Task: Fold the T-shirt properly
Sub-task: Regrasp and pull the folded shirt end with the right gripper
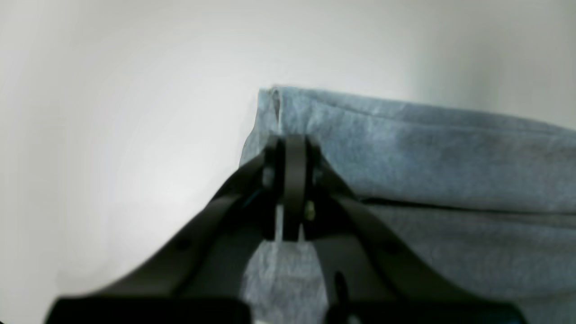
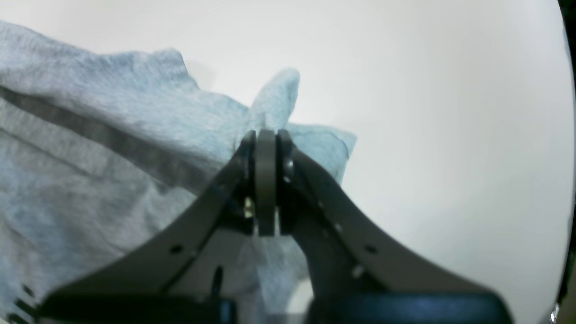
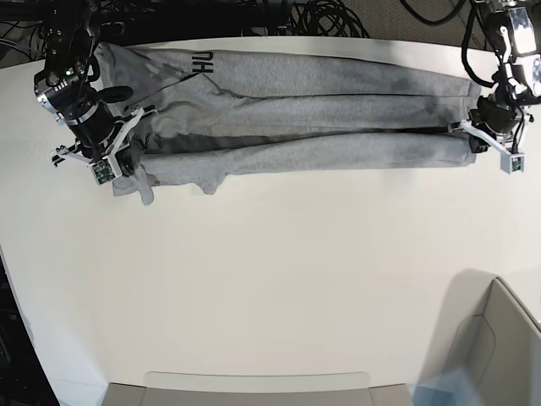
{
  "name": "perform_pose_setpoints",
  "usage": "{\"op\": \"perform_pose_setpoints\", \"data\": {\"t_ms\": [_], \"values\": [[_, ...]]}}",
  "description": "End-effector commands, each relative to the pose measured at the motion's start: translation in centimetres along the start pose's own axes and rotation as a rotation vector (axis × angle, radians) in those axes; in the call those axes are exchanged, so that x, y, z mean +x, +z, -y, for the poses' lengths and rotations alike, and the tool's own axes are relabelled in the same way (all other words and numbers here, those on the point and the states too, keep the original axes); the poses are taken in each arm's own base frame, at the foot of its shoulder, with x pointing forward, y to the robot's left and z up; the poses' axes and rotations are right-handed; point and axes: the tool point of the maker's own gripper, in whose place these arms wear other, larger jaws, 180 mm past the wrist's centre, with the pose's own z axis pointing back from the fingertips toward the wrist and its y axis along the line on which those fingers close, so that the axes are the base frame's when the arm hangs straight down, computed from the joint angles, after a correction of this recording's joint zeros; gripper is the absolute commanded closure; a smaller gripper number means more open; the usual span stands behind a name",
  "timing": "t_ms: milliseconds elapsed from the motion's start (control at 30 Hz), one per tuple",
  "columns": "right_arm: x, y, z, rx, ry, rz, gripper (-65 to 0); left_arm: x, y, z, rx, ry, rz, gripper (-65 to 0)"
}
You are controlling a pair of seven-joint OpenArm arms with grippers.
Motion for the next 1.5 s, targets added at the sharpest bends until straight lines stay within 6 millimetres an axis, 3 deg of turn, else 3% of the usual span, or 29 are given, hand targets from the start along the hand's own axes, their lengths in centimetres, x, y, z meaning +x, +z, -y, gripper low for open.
{"op": "perform_pose_setpoints", "data": {"t_ms": [0, 167, 367, 600, 800, 967, 1033, 1167, 1233, 1467], "values": [[1.3, 0.5, 0.5, -0.006, 0.034, 0.045, 0.0, 1.6, 1.0, -1.4, 0.031, -0.003, 0.051, 0.0], [0.8, 1.1, 1.4, -0.01, 0.065, 0.037, 0.0, 1.8, 1.7, -2.9, 0.067, 0.019, 0.066, 0.0], [-0.2, 2.4, 1.3, 0.019, 0.001, 0.046, 0.0, 0.1, 1.8, -3.1, 0.07, 0.008, 0.023, 0.0], [-3.6, 3.4, -0.1, 0.057, -0.013, -0.042, 0.0, -1.9, 2.1, -3.5, 0.08, 0.003, -0.026, 0.0], [-4.8, 3.7, -1.0, 0.074, -0.028, -0.072, 0.0, -2.1, 2.1, -3.4, 0.078, -0.001, -0.033, 0.0], [-4.5, 3.6, -0.9, 0.072, -0.03, -0.06, 0.0, -2.0, 2.1, -3.4, 0.079, -0.001, -0.03, 0.0], [-3.2, 3.3, -0.4, 0.063, -0.029, -0.023, -1.4, -2.0, 2.1, -3.4, 0.079, -0.001, -0.03, 0.0], [-0.8, 2.7, -0.3, 0.09, -0.067, 0.062, -20.1, -2.0, 2.0, -3.4, 0.077, 0.001, -0.029, 0.0], [0.3, 2.2, 0.1, 0.088, -0.072, 0.092, -24.4, -2.0, 2.0, -3.3, 0.076, 0.002, -0.029, 0.0], [-0.5, -0.6, 1.0, 0.101, -0.144, 0.07, -23.9, -2.0, 2.0, -3.4, 0.076, 0.003, -0.03, 0.0]]}}
